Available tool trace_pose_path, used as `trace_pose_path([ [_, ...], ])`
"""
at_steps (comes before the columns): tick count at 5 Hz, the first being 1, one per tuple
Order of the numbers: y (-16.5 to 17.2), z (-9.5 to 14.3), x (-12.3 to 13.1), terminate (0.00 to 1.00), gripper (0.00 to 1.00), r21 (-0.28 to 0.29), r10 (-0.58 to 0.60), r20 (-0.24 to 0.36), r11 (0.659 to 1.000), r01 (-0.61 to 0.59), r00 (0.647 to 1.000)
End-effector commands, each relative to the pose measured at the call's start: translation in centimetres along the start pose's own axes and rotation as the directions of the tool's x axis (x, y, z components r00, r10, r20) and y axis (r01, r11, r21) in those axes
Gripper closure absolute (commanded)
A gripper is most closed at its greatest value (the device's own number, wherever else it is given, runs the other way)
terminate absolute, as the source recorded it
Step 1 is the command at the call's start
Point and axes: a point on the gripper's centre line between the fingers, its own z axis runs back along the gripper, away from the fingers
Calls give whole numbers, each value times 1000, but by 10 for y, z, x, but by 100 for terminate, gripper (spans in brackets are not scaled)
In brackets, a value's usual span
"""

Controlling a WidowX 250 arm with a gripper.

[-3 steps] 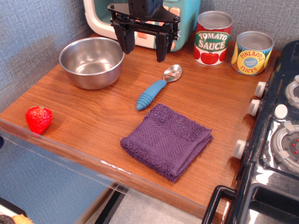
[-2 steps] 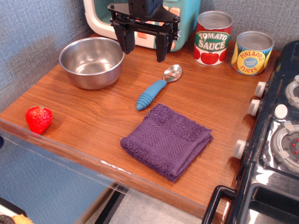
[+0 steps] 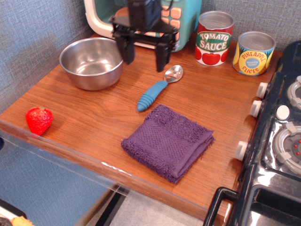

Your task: Place the pot on the purple towel.

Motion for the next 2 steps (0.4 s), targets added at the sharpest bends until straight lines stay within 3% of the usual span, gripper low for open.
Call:
trace_pose_path([
  [1,41,13,16,0,0,71,36,54,997,-40,998],
  [2,54,2,21,0,0,87,65,29,994,-67,997],
])
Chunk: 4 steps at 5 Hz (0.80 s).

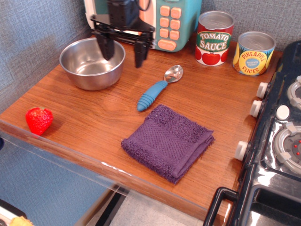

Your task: Place the pot on the purple towel.

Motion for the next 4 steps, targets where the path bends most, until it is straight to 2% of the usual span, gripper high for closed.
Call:
trace_pose_path([
  [1,21,-11,17,0,0,16,59,13,998,-59,998],
  [2,20,-25,23,0,0,-34,90,19,995,-89,996],
  [3,17,-39,25,0,0,-34,93,15,995,-92,996],
  [4,18,-47,24,0,100,-49,93,18,995,-92,996],
])
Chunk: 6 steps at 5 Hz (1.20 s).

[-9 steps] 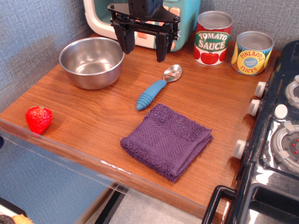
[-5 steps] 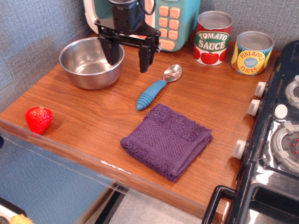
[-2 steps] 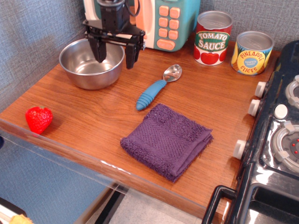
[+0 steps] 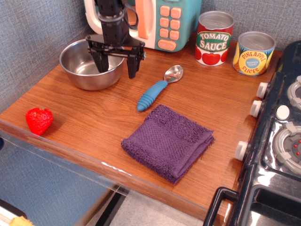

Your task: Place the pot on the purple towel.

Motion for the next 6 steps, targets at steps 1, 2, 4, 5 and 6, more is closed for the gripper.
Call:
trace_pose_path([
  [1,4,8,5,0,100,-11,-7,64,1000,8,998],
  [2,1,7,3,0,100,-1,-35,56,999,35,998],
  [4,-9,10,-3,0,100,29,-92,27,995,91,995],
  [5,-25,38,-9,0,100,39,-155,62,987,153,986],
  [6,-42,65,-17,0,100,26,-174,106,985,173,979],
])
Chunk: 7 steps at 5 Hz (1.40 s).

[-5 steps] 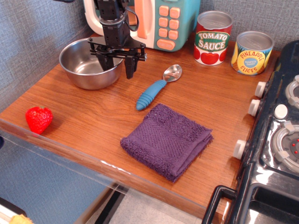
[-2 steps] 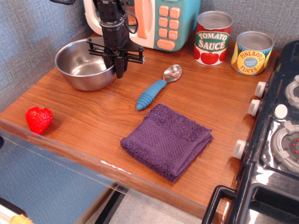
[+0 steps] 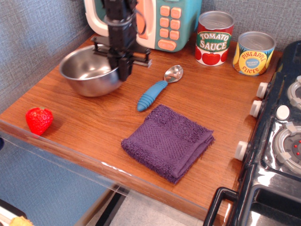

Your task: Place the pot on the purple towel.

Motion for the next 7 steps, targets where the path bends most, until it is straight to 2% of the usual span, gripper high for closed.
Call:
trace_pose_path([
  [1,-54,79,-15,0,100,-18,-93,131,995,96,987],
  [2,-98,84,-40,0,100,-52,-198,86,978,203,976],
  [3,-133,65,-73,0,100,-70,-278,13,958,279,960],
  [4,-148,42,-88,0,100,-64,-344,-53,938,340,938],
  [6,-152,9,-102,0,100,-57,-340,-165,940,335,926],
  [7,-150,4,-102,0,0,-52,-329,-197,944,325,924],
])
